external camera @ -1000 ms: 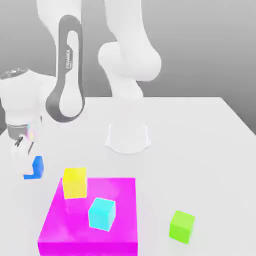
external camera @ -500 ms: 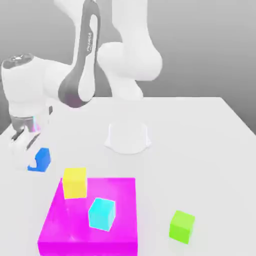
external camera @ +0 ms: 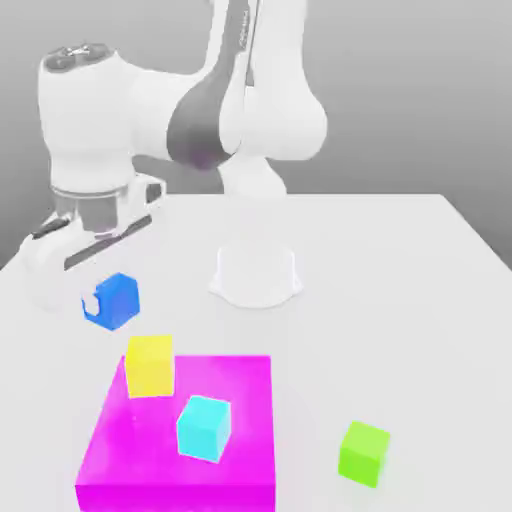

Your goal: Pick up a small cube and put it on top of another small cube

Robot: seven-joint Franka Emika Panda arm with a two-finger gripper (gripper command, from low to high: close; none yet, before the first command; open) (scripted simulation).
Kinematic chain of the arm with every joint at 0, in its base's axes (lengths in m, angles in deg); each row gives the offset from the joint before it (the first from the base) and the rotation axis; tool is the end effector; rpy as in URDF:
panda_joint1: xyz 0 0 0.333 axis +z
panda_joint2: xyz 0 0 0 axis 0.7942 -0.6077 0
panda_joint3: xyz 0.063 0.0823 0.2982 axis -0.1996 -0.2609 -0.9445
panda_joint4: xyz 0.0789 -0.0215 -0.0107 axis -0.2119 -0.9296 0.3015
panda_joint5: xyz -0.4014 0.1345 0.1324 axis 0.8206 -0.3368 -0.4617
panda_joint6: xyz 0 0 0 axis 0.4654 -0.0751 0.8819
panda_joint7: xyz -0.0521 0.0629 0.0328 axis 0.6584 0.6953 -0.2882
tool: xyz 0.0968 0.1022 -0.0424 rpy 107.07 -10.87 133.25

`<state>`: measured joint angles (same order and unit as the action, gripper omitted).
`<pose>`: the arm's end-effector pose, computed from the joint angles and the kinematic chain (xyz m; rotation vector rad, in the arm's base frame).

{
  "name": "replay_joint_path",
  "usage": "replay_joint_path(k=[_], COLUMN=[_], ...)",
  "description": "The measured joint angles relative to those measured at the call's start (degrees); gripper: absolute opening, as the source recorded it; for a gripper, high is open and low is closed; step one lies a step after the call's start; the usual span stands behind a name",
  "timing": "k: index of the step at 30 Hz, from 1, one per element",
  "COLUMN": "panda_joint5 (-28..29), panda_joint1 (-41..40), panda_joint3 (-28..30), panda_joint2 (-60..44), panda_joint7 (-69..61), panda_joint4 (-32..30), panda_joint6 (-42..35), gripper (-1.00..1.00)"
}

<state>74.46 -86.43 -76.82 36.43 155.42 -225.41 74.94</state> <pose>0.3803 -0.1749 0.2332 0.2889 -3.1030 0.0347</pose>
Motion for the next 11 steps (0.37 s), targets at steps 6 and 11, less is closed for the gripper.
replay_joint_path(k=[6, 11], panda_joint5=[-2.6, -2.24], panda_joint1=[1.5, 1.38], panda_joint3=[-1.96, -2.26], panda_joint2=[-3.42, -6.68], panda_joint7=[5.1, 5.54], panda_joint4=[-1.18, -2.04], panda_joint6=[5.23, 9.37], gripper=[-1.0, 1.0])
